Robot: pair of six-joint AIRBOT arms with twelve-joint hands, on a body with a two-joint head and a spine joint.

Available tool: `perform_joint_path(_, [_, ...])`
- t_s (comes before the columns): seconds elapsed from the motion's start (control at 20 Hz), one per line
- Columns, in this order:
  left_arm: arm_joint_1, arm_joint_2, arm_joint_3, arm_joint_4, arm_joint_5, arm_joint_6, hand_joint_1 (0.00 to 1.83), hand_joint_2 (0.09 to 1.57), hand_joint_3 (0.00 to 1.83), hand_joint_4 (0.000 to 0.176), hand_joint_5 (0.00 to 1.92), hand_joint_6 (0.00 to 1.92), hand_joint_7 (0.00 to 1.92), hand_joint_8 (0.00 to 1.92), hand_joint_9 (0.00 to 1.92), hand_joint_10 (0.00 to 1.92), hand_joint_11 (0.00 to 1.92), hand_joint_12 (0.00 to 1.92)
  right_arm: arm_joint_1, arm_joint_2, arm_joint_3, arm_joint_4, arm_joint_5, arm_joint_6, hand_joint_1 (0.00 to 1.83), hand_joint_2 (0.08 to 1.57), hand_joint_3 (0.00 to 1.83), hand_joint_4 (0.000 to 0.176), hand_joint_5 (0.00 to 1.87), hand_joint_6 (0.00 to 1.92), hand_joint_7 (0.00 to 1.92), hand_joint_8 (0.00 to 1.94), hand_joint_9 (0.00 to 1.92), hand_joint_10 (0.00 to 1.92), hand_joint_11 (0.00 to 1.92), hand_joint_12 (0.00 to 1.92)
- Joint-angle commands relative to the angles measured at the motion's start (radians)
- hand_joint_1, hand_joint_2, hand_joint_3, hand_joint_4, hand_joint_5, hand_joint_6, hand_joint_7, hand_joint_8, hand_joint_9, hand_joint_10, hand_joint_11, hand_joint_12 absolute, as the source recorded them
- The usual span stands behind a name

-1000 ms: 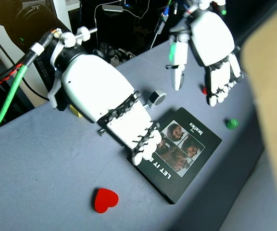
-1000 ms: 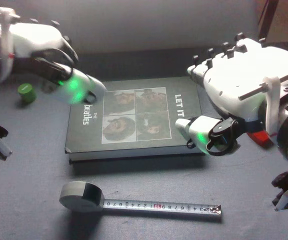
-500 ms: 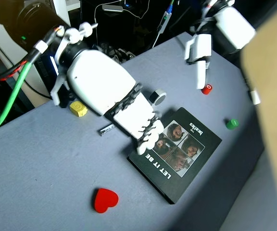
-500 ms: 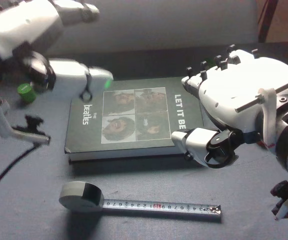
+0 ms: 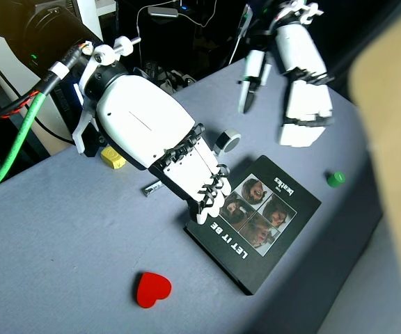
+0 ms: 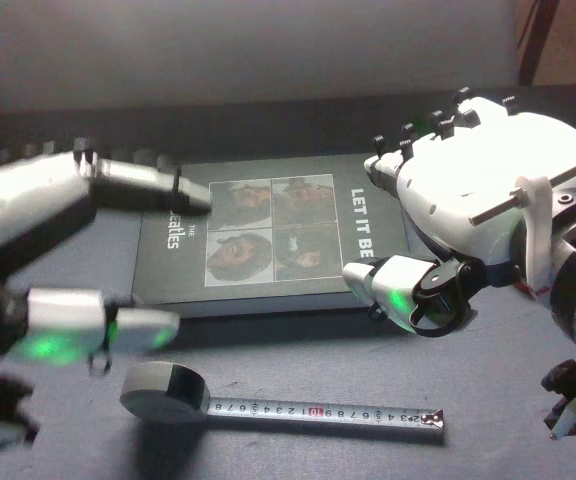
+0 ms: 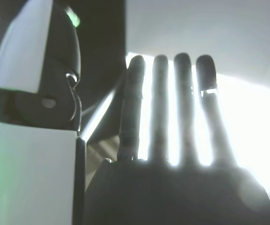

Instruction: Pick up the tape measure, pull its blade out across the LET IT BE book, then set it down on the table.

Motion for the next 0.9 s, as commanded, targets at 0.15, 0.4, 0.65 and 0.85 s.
perform_joint_path(0.15, [0.124,-0.014,-0.010,0.037,-0.255,-0.091,1.00,1.01,0.00,0.000,0.56,0.00,0.51,0.01,0.47,0.01,0.15,0.82,0.004,0.003,-0.008,-0.094,-0.018,-0.004,0.22,1.22,0.00,0.000,0.28,0.00,0.31,0.00,0.31,0.01,0.00,0.89])
perform_joint_path(0.4, [0.200,-0.093,0.043,0.085,-0.302,-0.133,1.01,1.02,0.00,0.000,0.50,0.00,0.50,0.00,0.46,0.00,0.16,0.82,0.004,0.002,-0.008,-0.094,-0.012,-0.004,0.23,1.22,0.00,0.000,0.28,0.00,0.33,0.00,0.32,0.00,0.00,0.90])
perform_joint_path(0.65, [0.257,-0.153,0.095,0.074,-0.327,-0.153,1.00,1.02,0.00,0.000,0.50,0.00,0.50,0.00,0.47,0.00,0.16,0.82,0.005,0.002,-0.008,-0.094,-0.011,-0.004,0.23,1.22,0.00,0.000,0.29,0.00,0.33,0.00,0.33,0.01,0.00,0.90])
perform_joint_path(0.85, [0.265,-0.199,0.143,0.073,-0.336,-0.167,1.00,1.02,0.00,0.000,0.53,0.01,0.51,0.00,0.47,0.01,0.16,0.82,0.005,0.002,-0.008,-0.094,-0.009,-0.004,0.23,1.22,0.00,0.000,0.29,0.00,0.32,0.00,0.32,0.00,0.00,0.89])
